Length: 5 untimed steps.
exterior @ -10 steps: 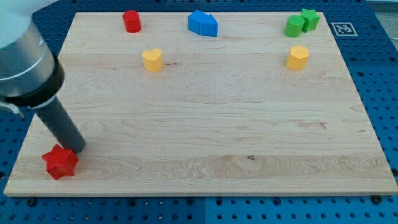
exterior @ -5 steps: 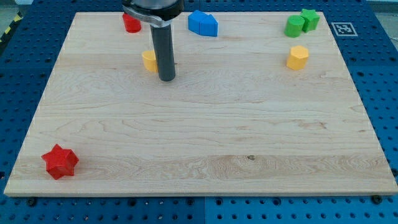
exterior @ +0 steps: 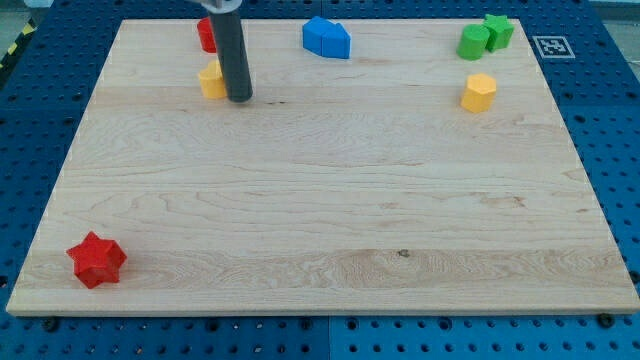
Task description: Move the yellow heart closer to the red circle
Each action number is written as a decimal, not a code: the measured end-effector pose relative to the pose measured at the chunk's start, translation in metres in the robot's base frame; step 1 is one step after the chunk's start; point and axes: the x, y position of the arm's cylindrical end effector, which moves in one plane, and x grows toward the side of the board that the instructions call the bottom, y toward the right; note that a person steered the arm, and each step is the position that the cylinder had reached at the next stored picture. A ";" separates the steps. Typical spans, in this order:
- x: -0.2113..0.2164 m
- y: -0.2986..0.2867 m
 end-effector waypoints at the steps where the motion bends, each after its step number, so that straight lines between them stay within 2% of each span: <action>1: 0.007 0.000; 5: -0.065 -0.056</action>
